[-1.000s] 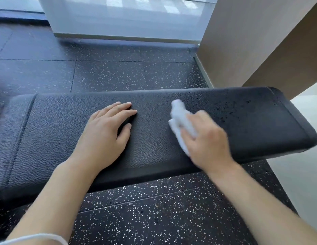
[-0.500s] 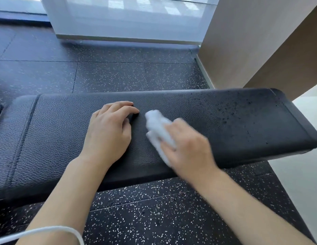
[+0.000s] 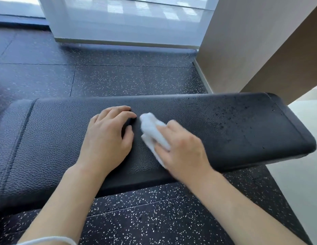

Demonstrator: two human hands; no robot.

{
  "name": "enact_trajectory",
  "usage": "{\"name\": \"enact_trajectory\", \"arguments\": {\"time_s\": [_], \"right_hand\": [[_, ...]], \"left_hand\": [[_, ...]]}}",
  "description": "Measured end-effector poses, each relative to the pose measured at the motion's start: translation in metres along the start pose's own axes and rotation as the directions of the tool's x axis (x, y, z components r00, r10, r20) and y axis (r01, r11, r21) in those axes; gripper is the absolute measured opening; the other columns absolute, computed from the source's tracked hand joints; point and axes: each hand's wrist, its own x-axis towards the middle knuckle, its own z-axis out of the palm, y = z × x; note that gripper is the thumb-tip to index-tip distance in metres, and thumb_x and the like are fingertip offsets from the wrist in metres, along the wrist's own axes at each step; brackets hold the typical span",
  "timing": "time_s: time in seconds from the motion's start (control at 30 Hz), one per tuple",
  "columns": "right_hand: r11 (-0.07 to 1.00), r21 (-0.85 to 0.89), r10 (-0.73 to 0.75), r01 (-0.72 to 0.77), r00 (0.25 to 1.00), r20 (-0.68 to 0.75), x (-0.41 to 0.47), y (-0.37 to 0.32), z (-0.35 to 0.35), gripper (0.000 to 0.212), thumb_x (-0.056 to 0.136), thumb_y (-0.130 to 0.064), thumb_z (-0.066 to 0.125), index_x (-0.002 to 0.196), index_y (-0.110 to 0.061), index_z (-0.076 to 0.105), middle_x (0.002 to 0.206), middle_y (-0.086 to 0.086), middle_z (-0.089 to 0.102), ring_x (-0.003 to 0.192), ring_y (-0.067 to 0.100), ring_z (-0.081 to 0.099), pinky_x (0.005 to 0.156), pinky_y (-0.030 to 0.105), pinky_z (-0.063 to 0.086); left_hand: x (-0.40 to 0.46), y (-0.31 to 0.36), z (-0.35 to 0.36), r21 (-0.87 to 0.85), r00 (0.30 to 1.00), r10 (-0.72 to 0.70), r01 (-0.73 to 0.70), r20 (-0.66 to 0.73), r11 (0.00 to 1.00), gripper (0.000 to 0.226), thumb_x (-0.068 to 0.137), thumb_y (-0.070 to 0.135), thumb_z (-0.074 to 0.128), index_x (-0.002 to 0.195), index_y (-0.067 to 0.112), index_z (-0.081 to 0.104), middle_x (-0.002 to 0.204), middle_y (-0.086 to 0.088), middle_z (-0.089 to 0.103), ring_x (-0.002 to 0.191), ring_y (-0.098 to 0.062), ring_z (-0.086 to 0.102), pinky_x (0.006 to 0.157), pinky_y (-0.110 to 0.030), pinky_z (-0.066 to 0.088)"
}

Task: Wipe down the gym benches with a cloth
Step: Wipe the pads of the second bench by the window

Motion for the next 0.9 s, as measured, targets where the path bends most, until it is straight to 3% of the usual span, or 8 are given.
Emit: {"name": "enact_trajectory", "arguments": {"time_s": [0.13,0.2,0.27,0.5,0.63,0.73,0.8,0.9], "right_hand": [[0.908,-0.304,0.274,-0.288,0.958,-0.087,0.020,0.083,-0.019,0.040,0.101,-0.057,0.041,0.097,-0.024,0.063,0.081,-0.003,0.049,0.072,0.031,0.054,0.058,0.032,0.035],[0.865,-0.223,0.423,-0.449,0.893,-0.156,0.019,0.108,-0.025,0.034,0.100,-0.048,0.051,0.079,-0.022,0.051,0.074,-0.002,0.043,0.068,0.034,0.050,0.058,0.035,0.034],[0.848,-0.175,0.473,-0.500,0.864,-0.172,0.018,0.107,-0.024,0.029,0.098,-0.039,0.053,0.078,-0.019,0.053,0.075,-0.002,0.040,0.066,0.034,0.049,0.059,0.035,0.032],[0.977,-0.122,0.180,-0.178,0.984,0.005,0.029,0.031,0.004,0.030,0.095,-0.049,0.046,0.099,-0.027,0.066,0.080,-0.008,0.039,0.061,0.017,0.043,0.052,0.032,0.037],[0.895,-0.168,0.397,-0.413,0.910,-0.124,0.048,0.069,-0.007,0.031,0.099,-0.044,0.051,0.077,-0.023,0.056,0.076,-0.003,0.046,0.068,0.028,0.053,0.058,0.034,0.038],[0.810,-0.167,0.547,-0.563,0.827,-0.134,0.058,0.088,-0.008,0.026,0.100,-0.037,0.052,0.081,-0.021,0.060,0.080,-0.003,0.048,0.074,0.030,0.054,0.063,0.037,0.039],[0.834,-0.185,0.509,-0.520,0.854,-0.109,0.067,0.080,-0.002,0.027,0.099,-0.040,0.048,0.086,-0.020,0.061,0.081,-0.004,0.045,0.073,0.029,0.052,0.064,0.035,0.036],[0.944,-0.179,0.287,-0.276,0.957,0.037,0.075,0.066,0.004,0.018,0.096,-0.037,0.048,0.087,-0.023,0.055,0.083,-0.004,0.044,0.071,0.026,0.050,0.062,0.034,0.035]], "left_hand": [[-0.001,0.001,-0.004,0.033,0.999,0.007,-0.009,0.044,0.999,0.045,0.092,0.038,0.050,0.131,0.026,0.068,0.146,0.008,0.059,0.139,-0.022,0.049,0.118,-0.047,0.035],[-0.001,0.003,-0.004,0.048,0.998,0.009,-0.011,0.060,0.999,0.049,0.092,0.042,0.049,0.135,0.025,0.066,0.149,0.006,0.057,0.142,-0.023,0.047,0.120,-0.048,0.033],[-0.001,0.007,-0.002,0.071,0.996,0.007,-0.013,0.090,0.997,0.053,0.093,0.045,0.047,0.141,0.026,0.062,0.155,0.004,0.052,0.148,-0.025,0.041,0.124,-0.050,0.028],[0.018,0.032,0.024,0.114,0.979,0.008,-0.032,0.204,0.993,0.048,0.105,0.039,0.046,0.153,0.034,0.046,0.167,0.007,0.035,0.159,-0.024,0.019,0.126,-0.064,0.012],[0.027,0.042,0.034,0.118,0.981,-0.008,-0.015,0.195,0.993,0.048,0.104,0.044,0.044,0.151,0.033,0.046,0.167,0.006,0.034,0.159,-0.027,0.019,0.125,-0.068,0.010],[0.033,0.042,0.036,0.081,0.989,0.010,-0.022,0.146,0.997,0.047,0.102,0.047,0.045,0.147,0.035,0.052,0.164,0.009,0.039,0.158,-0.024,0.023,0.127,-0.063,0.010],[0.037,0.041,0.036,0.022,0.994,0.001,-0.003,0.106,1.000,0.042,0.100,0.045,0.051,0.140,0.036,0.059,0.158,0.011,0.047,0.154,-0.021,0.030,0.127,-0.060,0.013],[0.039,0.038,0.038,-0.043,0.999,-0.016,0.018,0.043,0.999,0.037,0.097,0.040,0.059,0.132,0.034,0.067,0.150,0.012,0.056,0.149,-0.019,0.039,0.127,-0.057,0.018]]}}
